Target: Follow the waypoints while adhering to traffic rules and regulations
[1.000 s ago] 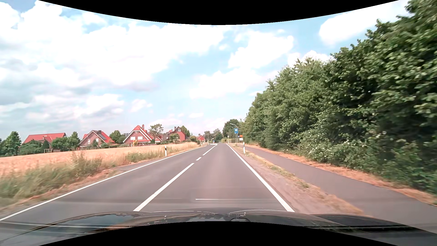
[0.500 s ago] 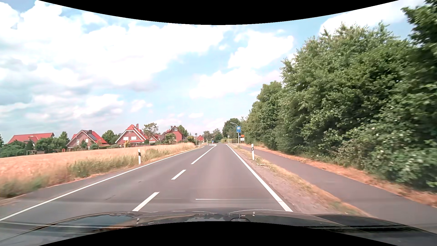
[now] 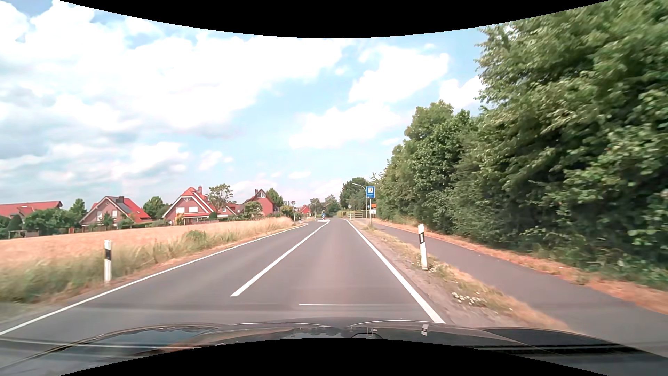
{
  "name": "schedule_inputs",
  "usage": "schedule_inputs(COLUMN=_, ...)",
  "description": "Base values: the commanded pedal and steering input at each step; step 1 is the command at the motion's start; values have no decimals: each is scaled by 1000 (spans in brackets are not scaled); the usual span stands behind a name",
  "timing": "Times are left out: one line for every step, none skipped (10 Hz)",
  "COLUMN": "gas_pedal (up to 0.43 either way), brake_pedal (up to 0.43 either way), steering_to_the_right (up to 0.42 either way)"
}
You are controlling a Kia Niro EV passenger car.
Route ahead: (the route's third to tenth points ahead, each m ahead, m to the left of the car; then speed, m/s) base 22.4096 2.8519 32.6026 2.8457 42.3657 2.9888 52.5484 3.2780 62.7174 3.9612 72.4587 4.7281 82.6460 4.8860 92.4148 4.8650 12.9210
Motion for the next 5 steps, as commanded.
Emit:
schedule_inputs(gas_pedal=157, brake_pedal=0, steering_to_the_right=-2)
schedule_inputs(gas_pedal=157, brake_pedal=0, steering_to_the_right=-2)
schedule_inputs(gas_pedal=157, brake_pedal=0, steering_to_the_right=-2)
schedule_inputs(gas_pedal=157, brake_pedal=0, steering_to_the_right=-1)
schedule_inputs(gas_pedal=110, brake_pedal=0, steering_to_the_right=-1)
